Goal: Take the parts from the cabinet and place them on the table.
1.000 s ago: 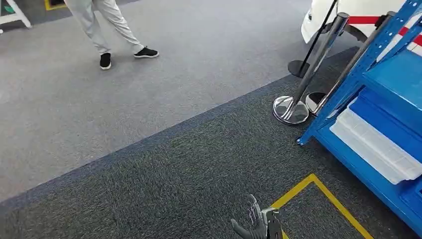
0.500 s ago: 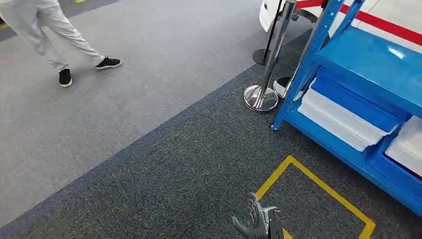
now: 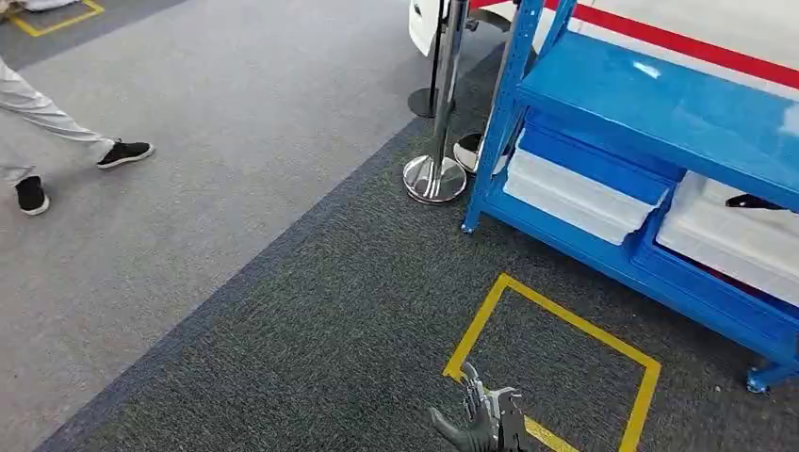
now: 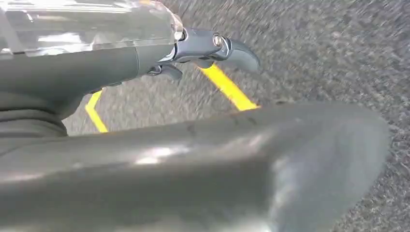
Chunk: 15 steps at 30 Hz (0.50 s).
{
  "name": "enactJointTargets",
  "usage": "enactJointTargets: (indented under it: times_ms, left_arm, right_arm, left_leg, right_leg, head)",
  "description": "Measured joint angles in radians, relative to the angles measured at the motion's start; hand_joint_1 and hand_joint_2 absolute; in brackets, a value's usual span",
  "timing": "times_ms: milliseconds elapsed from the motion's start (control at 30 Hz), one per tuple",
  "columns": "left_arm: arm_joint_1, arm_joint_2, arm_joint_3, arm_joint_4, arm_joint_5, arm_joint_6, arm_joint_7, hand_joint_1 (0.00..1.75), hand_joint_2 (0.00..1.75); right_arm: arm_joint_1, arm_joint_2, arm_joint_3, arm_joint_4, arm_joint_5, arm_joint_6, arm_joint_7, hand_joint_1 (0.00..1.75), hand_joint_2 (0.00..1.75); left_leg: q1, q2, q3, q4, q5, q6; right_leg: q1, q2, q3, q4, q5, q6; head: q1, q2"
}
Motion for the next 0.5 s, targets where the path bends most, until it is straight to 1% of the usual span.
enactJointTargets:
  times_ms: [33,67,100,133,167,200,233,267,300,333,367,433,467,500]
  left_arm:
    - [0.0,0.0,-0.001,0.0,0.0,0.0,-0.002,0.0,0.0]
    - [0.001,0.0,-0.003,0.0,-0.001,0.003,-0.002,0.0,0.0]
    - [0.003,0.0,-0.005,0.0,-0.001,0.004,0.001,0.0,0.0]
    - [0.004,0.0,-0.006,0.0,-0.002,0.006,0.004,0.0,0.0]
    - [0.003,0.0,-0.006,0.0,-0.003,0.007,0.006,0.0,0.0]
    - [0.001,0.0,-0.007,0.0,-0.006,0.009,0.009,0.0,0.0]
    - [0.0,-0.001,-0.007,0.0,-0.008,0.01,0.013,0.0,0.0]
    - [-0.002,-0.002,-0.008,0.0,-0.008,0.011,0.016,0.0,0.0]
    - [-0.002,-0.002,-0.008,0.0,-0.008,0.012,0.018,0.0,0.0]
    - [-0.002,-0.002,-0.009,0.0,-0.008,0.013,0.022,0.0,0.0]
    - [-0.002,-0.002,-0.01,0.0,-0.008,0.015,0.025,0.0,0.0]
    - [-0.004,-0.003,-0.014,0.0,-0.008,0.016,0.032,0.0,0.0]
    - [-0.006,-0.003,-0.015,0.0,-0.008,0.017,0.034,0.0,0.0]
    - [-0.006,-0.002,-0.016,0.0,-0.008,0.018,0.037,0.0,0.0]
  right_arm:
    - [-0.004,0.0,0.0,0.002,0.0,0.0,0.002,0.0,1.75]
    - [-0.009,0.0,0.002,0.004,0.0,0.0,0.004,0.0,1.75]
    - [-0.013,0.003,0.003,0.009,0.001,0.002,0.005,0.0,1.75]
    - [-0.013,0.005,0.004,0.012,0.002,0.003,0.008,0.0,1.75]
    - [-0.012,0.006,0.006,0.018,0.005,0.003,0.009,0.0,1.75]
    - [-0.011,0.006,0.008,0.023,0.006,0.005,0.01,0.0,1.75]
    - [-0.012,0.006,0.009,0.027,0.01,0.005,0.011,0.0,1.75]
    - [-0.013,0.006,0.011,0.029,0.013,0.007,0.011,0.0,1.75]
    - [-0.015,0.007,0.015,0.032,0.016,0.01,0.011,0.0,1.75]
    - [-0.017,0.009,0.019,0.036,0.019,0.013,0.011,0.0,1.75]
    - [-0.019,0.012,0.022,0.038,0.022,0.018,0.01,0.0,1.75]
    - [-0.016,0.012,0.026,0.05,0.026,0.023,0.01,0.0,1.75]
    - [-0.015,0.012,0.027,0.053,0.029,0.023,0.01,0.0,1.75]
    - [-0.01,0.014,0.03,0.057,0.03,0.025,0.007,0.0,1.75]
  left_leg:
    - [0.0,0.011,-0.001,-0.002,0.001,0.005]
    - [-0.003,0.027,-0.002,-0.002,0.001,0.006]
    - [-0.005,0.041,-0.003,-0.001,0.0,0.006]
    - [-0.005,0.059,-0.003,-0.001,-0.002,0.006]
    - [-0.005,0.072,-0.003,-0.001,-0.003,0.005]
    - [-0.005,0.086,-0.001,-0.001,-0.005,0.004]
    - [-0.005,0.098,0.002,-0.001,-0.007,0.001]
    - [-0.005,0.11,0.007,-0.001,-0.009,-0.002]
    - [-0.006,0.12,0.013,-0.001,-0.012,-0.007]
    - [-0.013,0.131,0.016,-0.002,-0.017,-0.015]
    - [-0.011,0.137,0.018,-0.003,-0.019,-0.022]
    - [-0.01,0.159,0.028,-0.007,-0.021,-0.034]
    - [-0.011,0.171,0.036,-0.011,-0.024,-0.042]
    - [-0.004,0.142,0.035,0.004,-0.035,-0.047]
  right_leg:
    - [0.0,-0.043,-0.024,0.048,-0.034,0.004]
    - [-0.003,-0.073,-0.066,0.133,-0.078,0.01]
    - [-0.006,-0.084,-0.104,0.211,-0.111,0.014]
    - [-0.01,-0.088,-0.136,0.277,-0.131,0.017]
    - [-0.012,-0.09,-0.142,0.288,-0.124,0.019]
    - [-0.016,-0.093,-0.122,0.248,-0.092,0.021]
    - [-0.016,-0.1,-0.08,0.172,-0.051,0.02]
    - [-0.015,-0.119,-0.022,0.067,-0.007,0.016]
    - [-0.011,-0.164,0.026,-0.02,0.013,0.01]
    - [-0.003,-0.182,0.026,-0.026,0.004,-0.003]
    - [0.0,-0.169,0.026,-0.027,0.005,-0.009]
    - [0.004,-0.145,0.021,-0.028,0.003,-0.02]
    - [0.002,-0.131,0.024,-0.037,0.007,-0.028]
    - [-0.009,-0.117,0.037,-0.047,0.014,-0.034]
  head:
    - [0.001,0.0]
    - [0.001,0.0]
    - [0.001,0.0]
    - [0.001,0.0]
    - [0.001,0.0]
    - [0.001,0.0]
    - [0.001,0.0]
    - [0.001,0.0]
    - [0.001,0.0]
    - [0.001,0.0]
    - [0.0,0.0]
    - [0.001,0.0]
    - [0.0,0.0]
    - [0.0,0.0]
